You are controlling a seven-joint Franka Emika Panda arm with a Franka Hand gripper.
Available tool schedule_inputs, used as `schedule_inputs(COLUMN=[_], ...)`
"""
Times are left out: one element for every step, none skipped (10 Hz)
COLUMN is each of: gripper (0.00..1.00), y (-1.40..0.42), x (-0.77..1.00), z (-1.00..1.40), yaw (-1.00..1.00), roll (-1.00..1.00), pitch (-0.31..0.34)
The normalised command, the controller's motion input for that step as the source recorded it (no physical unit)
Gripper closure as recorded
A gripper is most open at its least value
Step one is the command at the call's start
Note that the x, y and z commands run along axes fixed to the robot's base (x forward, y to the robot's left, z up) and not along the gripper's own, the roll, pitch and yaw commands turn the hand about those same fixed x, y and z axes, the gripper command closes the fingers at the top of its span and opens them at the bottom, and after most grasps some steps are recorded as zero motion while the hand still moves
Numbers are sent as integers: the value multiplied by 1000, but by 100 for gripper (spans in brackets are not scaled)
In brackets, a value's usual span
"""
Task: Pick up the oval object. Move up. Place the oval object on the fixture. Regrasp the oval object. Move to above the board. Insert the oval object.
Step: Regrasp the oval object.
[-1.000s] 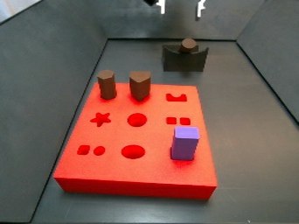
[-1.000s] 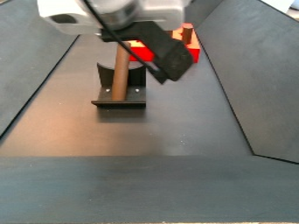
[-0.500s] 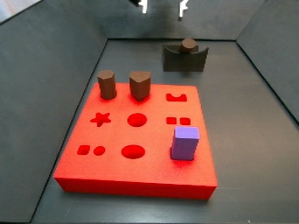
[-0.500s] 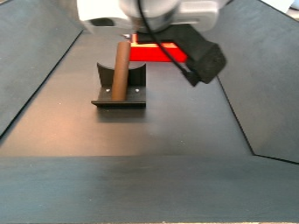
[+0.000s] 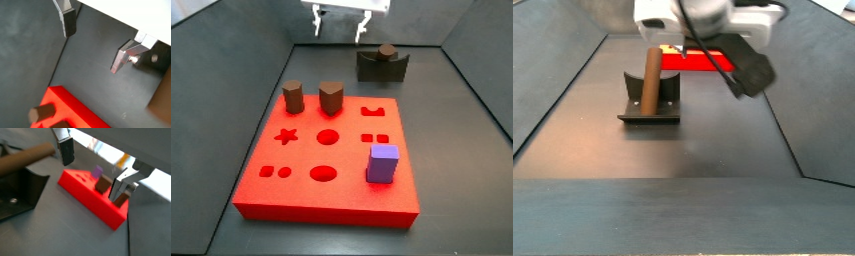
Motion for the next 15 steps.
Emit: schedule_inputs(gripper=[0, 0, 0, 0, 0, 0, 0, 0, 0, 0, 0, 0, 0, 0, 0], y=[-590, -385, -178, -33, -35, -32, -24, -19, -12, -16, -13, -9, -6, -10, -3], x=[-68, -66, -64, -51, -38, -39, -43, -49, -49, -46, -47, -47, -45, -45, -45], z=[-132, -47, -15, -3, -8, 3, 6, 8, 8, 3, 1, 3, -5, -8, -5], yaw=[-922, -923, -923, -932, -938, -940, -943, -950, -954, -964, -970, -985, -1000, -1000, -1000], roll=[1000, 1000, 1000, 1000, 1000, 1000, 1000, 1000, 1000, 1000, 1000, 1000, 1000, 978, 954], pitch=[-127, -152, -175, -203, -221, -244, -254, -274, -279, -282, -279, -265, -248, -201, -149])
